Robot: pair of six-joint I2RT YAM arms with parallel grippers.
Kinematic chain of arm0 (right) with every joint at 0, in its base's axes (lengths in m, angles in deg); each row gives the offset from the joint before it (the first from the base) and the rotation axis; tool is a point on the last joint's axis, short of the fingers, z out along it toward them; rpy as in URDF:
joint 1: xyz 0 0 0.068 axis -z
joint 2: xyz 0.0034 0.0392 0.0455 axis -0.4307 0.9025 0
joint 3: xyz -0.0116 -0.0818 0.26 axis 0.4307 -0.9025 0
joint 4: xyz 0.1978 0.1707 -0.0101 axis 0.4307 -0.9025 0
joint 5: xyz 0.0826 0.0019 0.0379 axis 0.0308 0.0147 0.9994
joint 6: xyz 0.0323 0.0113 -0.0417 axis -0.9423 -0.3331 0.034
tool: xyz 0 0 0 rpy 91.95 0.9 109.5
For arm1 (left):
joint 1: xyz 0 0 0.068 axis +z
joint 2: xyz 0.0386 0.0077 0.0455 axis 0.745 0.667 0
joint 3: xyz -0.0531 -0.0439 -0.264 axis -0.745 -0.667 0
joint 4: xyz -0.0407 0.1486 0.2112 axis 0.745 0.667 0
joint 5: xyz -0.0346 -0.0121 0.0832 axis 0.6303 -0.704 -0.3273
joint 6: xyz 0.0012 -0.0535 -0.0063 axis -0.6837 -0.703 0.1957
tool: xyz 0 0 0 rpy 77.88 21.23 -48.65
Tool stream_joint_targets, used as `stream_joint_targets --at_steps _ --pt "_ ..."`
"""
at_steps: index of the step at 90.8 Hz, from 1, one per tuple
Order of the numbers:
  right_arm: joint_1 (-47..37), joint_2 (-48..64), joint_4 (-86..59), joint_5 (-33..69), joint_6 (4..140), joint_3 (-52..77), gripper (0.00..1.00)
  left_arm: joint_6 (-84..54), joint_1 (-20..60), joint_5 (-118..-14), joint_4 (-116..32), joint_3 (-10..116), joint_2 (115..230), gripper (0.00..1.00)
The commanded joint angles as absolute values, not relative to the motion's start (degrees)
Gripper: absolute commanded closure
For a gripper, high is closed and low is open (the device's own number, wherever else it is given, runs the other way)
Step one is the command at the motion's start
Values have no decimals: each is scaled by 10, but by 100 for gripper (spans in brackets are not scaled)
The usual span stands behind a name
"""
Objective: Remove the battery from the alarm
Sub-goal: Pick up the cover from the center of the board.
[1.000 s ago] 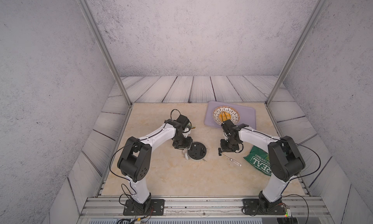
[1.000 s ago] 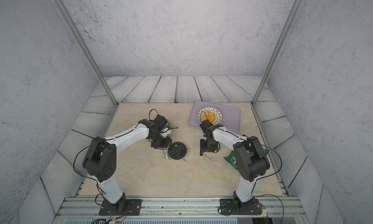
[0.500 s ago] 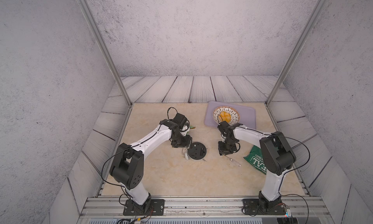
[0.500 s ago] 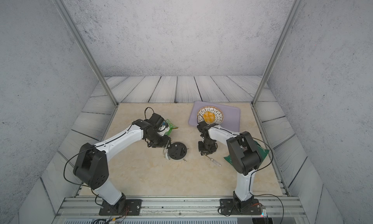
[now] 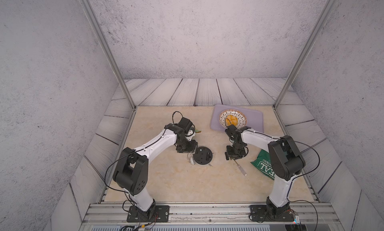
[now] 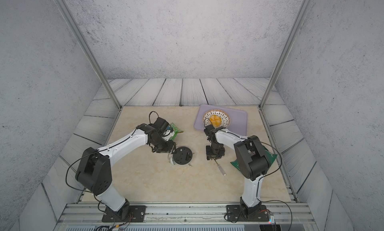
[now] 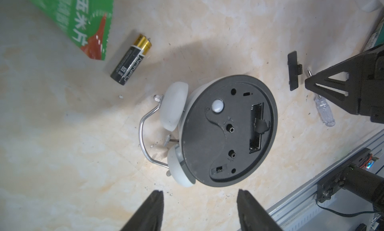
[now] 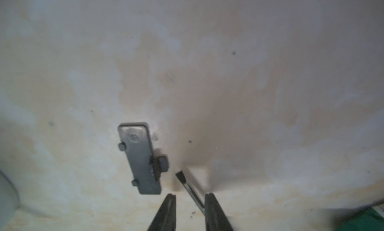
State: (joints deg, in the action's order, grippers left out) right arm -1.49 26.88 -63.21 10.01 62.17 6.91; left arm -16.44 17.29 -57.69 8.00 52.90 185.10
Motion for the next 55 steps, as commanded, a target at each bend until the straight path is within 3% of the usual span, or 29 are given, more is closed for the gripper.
stream_joint_targets --at_steps 1,55 --pt "-18 266 -632 116 625 96 71 -170 177 -574 80 525 1839 38" --pt "-20 320 -629 133 625 121 85 -180 180 -560 76 520 1831 37"
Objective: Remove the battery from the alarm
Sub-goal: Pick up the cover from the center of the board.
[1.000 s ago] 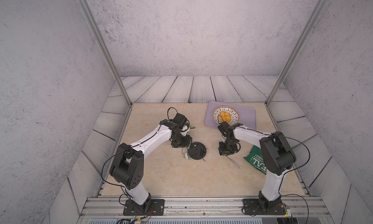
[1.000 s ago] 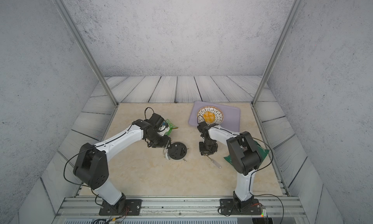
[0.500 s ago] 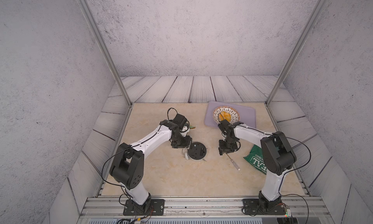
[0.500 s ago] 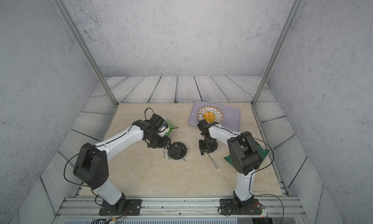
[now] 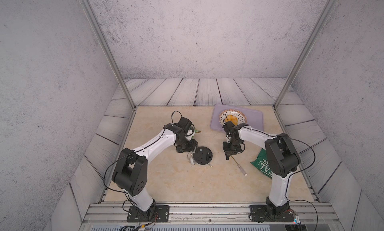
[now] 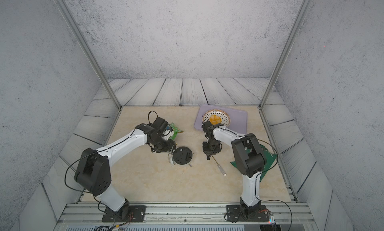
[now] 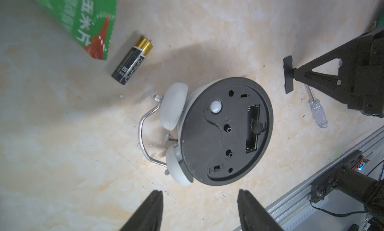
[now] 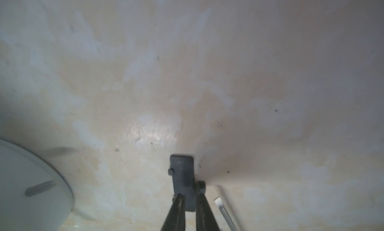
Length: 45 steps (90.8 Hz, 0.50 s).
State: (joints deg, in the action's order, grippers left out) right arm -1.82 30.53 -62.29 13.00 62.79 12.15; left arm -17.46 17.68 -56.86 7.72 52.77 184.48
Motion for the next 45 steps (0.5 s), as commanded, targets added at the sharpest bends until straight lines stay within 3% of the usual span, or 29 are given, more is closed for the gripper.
stream_joint_targets --at_steps 1,45 --pt "-20 320 -628 133 625 121 85 -180 180 -560 76 520 1831 37" --pt "-20 336 -629 103 635 117 85 -194 181 -529 64 519 1826 37"
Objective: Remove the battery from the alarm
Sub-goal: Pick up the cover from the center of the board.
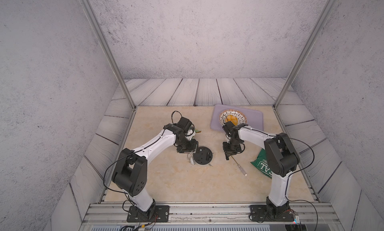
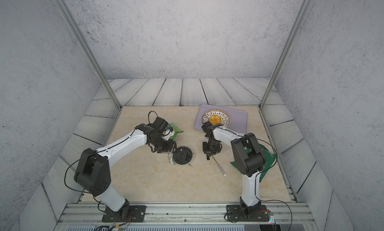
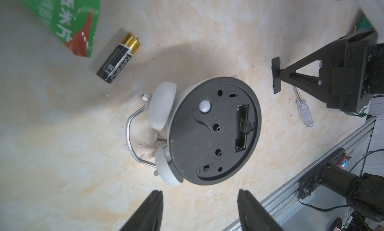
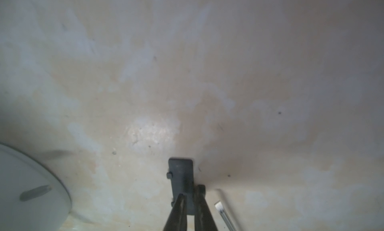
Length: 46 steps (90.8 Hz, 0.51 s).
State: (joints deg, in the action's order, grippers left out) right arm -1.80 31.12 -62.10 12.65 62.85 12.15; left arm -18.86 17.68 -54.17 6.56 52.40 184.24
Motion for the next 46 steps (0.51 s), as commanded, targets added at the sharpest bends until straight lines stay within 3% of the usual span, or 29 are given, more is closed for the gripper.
stream_joint_targets --at_steps 1,46 --pt "-20 336 -629 102 636 117 85 -194 181 -529 64 519 1826 37" --pt "-22 325 -642 76 646 124 84 -207 181 -521 52 516 1827 37"
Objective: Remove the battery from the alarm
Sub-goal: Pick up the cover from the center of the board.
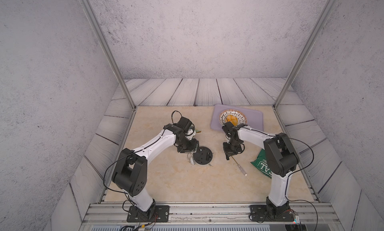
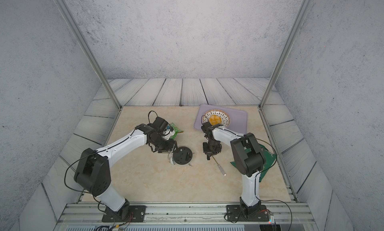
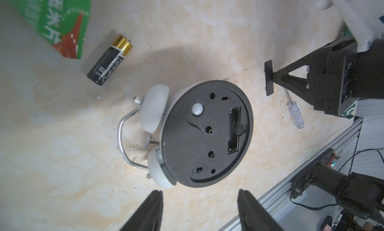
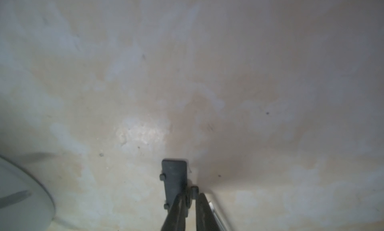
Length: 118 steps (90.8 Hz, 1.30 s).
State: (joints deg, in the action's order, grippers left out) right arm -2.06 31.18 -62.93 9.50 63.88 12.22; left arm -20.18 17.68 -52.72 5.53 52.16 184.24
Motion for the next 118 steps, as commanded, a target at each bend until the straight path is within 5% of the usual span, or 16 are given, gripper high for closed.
stream_joint_targets --at_steps 1,42,72,98,118 --pt "-23 326 -641 77 645 124 84 -207 181 -521 52 516 1827 37" --pt "-23 320 -629 93 650 120 87 -213 181 -495 36 517 1827 37" --pt "-43 173 -631 81 674 142 88 -250 183 -408 -15 585 1838 40" --pt "-115 32 -520 74 708 125 88 -286 181 -350 -102 641 1842 55" --pt "-136 -17 -476 76 716 110 88 -297 170 -315 -138 653 1837 57"
